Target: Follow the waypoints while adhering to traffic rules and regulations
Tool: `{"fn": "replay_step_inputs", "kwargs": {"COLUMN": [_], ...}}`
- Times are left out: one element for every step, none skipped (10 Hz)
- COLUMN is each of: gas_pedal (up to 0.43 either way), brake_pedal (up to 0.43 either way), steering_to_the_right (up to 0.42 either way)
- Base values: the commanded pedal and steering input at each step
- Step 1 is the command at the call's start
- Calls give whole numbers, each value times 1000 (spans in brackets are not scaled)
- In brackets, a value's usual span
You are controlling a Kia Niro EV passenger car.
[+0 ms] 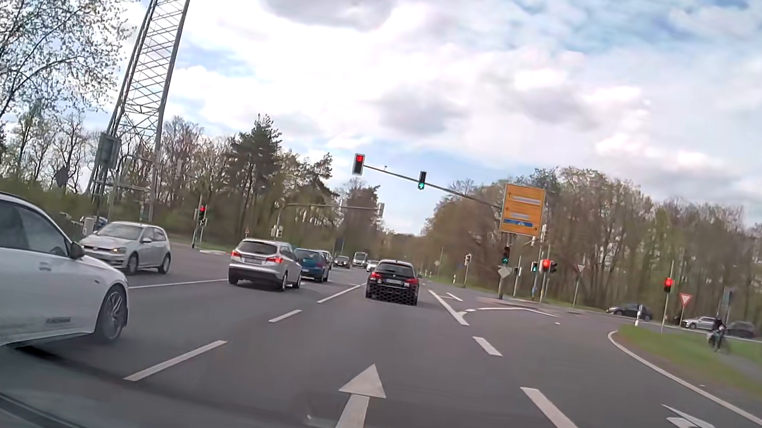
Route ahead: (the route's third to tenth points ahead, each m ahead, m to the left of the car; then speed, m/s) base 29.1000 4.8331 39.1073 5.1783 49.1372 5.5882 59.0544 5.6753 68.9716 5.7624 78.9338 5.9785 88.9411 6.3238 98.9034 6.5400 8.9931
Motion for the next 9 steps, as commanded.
{"fn": "replay_step_inputs", "kwargs": {"gas_pedal": [370, 370, 370, 370, 370, 370, 370, 370, 370], "brake_pedal": [0, 0, 0, 0, 0, 0, 0, 0, 0], "steering_to_the_right": [-3, -4, -3, -3, -4, -4, -3, -4, -4]}}
